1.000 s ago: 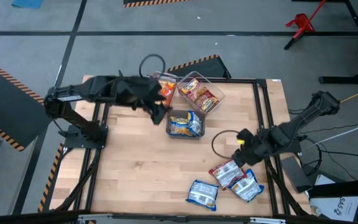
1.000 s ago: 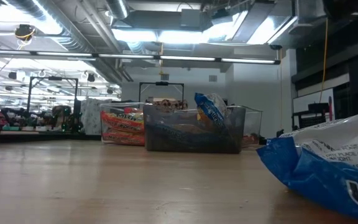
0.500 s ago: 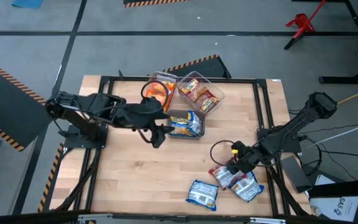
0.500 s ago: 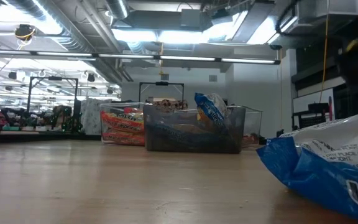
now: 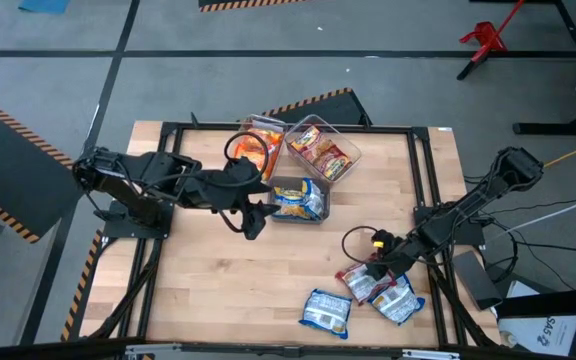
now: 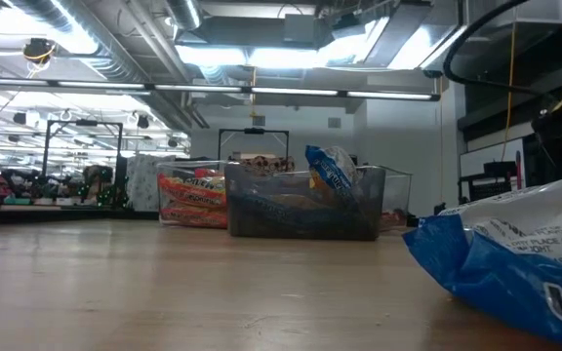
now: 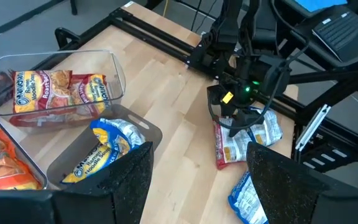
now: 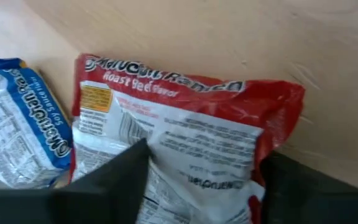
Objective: Sort Maruchan noodles
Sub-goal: Put the red noodle pack into the right transparent bin
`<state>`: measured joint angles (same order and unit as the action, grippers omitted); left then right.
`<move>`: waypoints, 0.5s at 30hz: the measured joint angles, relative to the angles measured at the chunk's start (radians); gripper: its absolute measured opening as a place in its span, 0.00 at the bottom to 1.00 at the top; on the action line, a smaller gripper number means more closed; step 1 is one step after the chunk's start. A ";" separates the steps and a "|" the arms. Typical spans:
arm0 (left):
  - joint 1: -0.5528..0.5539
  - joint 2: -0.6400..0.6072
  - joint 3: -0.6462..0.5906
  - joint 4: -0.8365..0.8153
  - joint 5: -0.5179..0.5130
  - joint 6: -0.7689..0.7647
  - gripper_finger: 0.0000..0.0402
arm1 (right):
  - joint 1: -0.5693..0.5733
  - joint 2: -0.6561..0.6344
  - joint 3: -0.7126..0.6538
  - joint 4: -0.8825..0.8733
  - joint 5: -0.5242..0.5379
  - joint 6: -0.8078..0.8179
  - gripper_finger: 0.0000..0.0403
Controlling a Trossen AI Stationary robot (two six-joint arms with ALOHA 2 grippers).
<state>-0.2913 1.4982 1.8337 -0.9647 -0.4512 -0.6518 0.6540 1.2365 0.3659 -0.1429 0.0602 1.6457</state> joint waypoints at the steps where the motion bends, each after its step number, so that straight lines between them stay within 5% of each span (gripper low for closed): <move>1: 0.000 0.000 0.000 0.000 -0.003 0.000 0.63 | 0.000 0.001 -0.001 0.001 -0.001 0.000 0.57; 8: 0.000 0.000 0.000 0.000 -0.004 0.006 0.62 | 0.000 0.005 -0.002 0.059 0.001 -0.010 0.18; 15: 0.000 0.000 0.000 0.000 -0.011 -0.004 0.62 | 0.000 -0.011 0.016 0.074 0.091 0.004 0.05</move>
<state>-0.2909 1.4982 1.8339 -0.9646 -0.4620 -0.6558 0.6540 1.2257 0.3824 -0.0688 0.1511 1.6498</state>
